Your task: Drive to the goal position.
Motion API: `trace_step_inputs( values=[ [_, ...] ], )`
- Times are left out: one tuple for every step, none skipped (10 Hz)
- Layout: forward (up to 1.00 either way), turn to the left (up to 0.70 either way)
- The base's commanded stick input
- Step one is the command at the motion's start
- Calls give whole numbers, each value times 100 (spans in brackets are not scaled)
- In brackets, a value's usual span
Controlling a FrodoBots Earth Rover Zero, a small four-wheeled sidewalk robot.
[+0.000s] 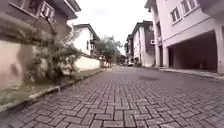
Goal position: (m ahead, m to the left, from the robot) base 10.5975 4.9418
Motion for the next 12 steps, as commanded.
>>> trace_step_inputs(
  values=[
    [69,3],
    [69,-14],
    [69,-29],
    [69,-2],
    [69,2],
    [69,3],
    [69,3],
    [69,3],
    [69,3],
    [69,3],
    [69,3],
    [69,3]
  ],
)
